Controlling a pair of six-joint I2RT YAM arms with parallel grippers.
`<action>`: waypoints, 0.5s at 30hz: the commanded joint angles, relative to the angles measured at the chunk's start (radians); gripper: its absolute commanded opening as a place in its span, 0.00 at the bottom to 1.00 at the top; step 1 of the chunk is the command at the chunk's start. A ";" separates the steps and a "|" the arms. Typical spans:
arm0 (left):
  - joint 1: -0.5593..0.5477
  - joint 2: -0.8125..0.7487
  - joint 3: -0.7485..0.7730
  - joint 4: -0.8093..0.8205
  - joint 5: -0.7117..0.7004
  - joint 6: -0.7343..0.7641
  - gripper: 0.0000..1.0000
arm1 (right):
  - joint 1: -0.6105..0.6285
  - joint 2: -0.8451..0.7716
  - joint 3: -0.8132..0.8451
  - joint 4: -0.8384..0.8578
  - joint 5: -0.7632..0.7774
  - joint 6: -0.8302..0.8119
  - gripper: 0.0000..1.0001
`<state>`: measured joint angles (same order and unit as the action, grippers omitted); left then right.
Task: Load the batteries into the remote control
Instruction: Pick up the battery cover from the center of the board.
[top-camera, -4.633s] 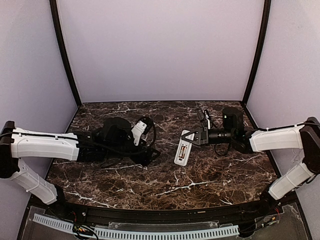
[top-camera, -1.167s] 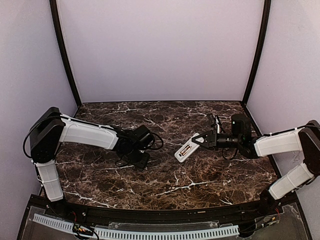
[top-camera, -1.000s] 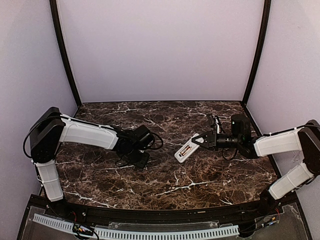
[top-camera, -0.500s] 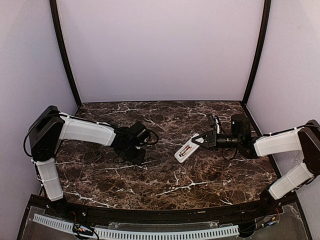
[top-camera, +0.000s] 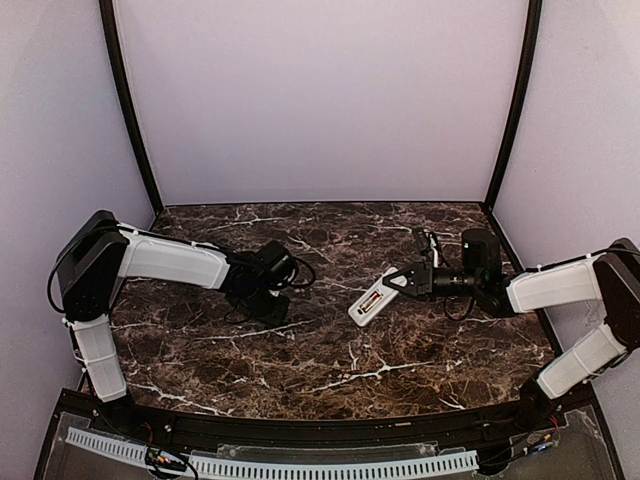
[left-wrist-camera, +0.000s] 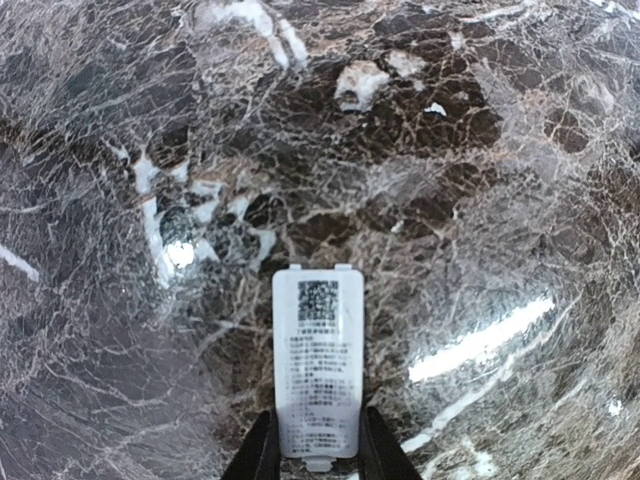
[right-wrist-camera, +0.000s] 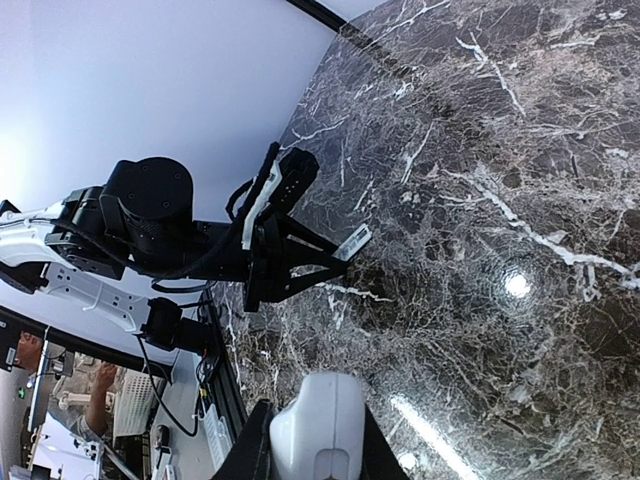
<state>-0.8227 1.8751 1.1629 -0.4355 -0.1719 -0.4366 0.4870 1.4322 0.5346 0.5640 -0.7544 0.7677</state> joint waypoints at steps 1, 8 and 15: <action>0.008 -0.021 -0.005 -0.058 0.017 0.047 0.21 | -0.010 0.024 0.003 0.086 -0.028 0.021 0.00; -0.004 -0.121 -0.045 -0.023 0.025 0.116 0.19 | -0.010 0.050 -0.006 0.126 -0.041 0.044 0.00; -0.111 -0.233 -0.087 0.035 0.028 0.266 0.19 | -0.010 0.111 -0.040 0.264 -0.082 0.151 0.00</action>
<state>-0.8642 1.7290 1.1015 -0.4328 -0.1551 -0.2821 0.4831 1.5093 0.5232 0.6914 -0.7952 0.8429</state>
